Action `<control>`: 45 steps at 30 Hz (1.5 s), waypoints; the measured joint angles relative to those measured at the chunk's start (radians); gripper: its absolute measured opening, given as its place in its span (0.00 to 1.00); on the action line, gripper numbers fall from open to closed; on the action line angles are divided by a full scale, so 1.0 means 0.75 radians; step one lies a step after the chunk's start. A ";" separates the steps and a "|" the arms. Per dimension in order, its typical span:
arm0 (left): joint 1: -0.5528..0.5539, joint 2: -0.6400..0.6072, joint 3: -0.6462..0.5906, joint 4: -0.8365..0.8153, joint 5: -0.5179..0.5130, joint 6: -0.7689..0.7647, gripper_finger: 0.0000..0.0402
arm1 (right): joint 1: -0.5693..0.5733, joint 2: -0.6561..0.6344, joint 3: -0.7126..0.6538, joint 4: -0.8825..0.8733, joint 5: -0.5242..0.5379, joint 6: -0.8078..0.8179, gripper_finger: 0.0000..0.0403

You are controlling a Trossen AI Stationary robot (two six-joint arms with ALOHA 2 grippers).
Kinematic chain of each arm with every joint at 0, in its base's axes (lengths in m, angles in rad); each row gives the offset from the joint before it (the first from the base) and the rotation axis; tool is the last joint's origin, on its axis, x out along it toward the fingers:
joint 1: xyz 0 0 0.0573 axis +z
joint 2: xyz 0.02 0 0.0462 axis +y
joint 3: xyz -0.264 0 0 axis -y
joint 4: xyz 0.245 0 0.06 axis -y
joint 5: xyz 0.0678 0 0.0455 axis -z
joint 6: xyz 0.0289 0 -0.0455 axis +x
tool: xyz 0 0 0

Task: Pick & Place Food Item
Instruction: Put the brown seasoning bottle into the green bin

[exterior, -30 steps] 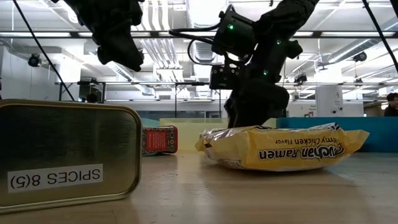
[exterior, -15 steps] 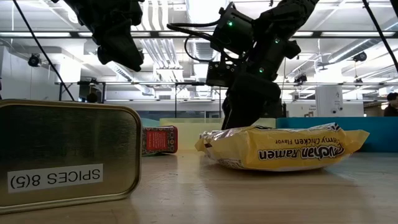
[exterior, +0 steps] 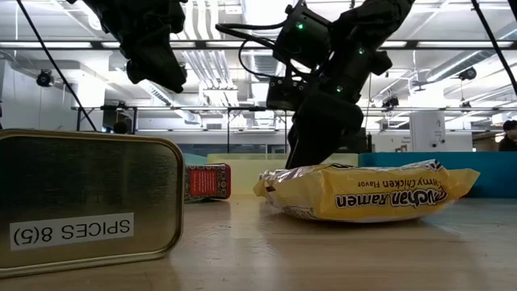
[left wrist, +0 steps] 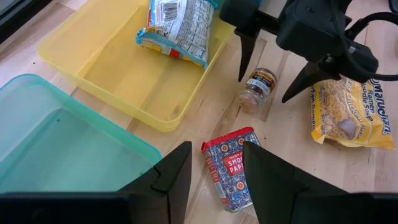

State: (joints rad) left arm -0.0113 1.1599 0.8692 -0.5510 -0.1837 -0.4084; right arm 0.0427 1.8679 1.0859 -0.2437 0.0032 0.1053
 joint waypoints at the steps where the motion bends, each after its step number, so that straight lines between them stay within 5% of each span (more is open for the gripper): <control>1: -0.001 0.000 0.000 0.000 0.000 0.000 0.37 | 0.003 0.000 0.000 0.002 0.002 0.000 0.84; 6: 0.000 0.001 0.000 0.000 0.000 0.000 0.37 | 0.019 -0.001 -0.001 0.002 0.033 -0.003 0.78; 16: 0.000 0.000 0.000 0.000 0.000 0.000 0.37 | 0.022 -0.002 -0.002 0.006 0.066 -0.010 0.43; 22: 0.000 0.000 0.000 0.000 0.000 -0.001 0.37 | 0.028 -0.013 0.002 0.009 0.065 -0.010 0.32; 45: 0.000 0.000 0.000 0.000 0.000 -0.011 0.37 | 0.030 -0.004 -0.002 -0.002 0.017 0.093 0.32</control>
State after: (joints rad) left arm -0.0115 1.1599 0.8692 -0.5510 -0.1837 -0.4164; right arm 0.0650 1.8648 1.0843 -0.2455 0.0162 0.1749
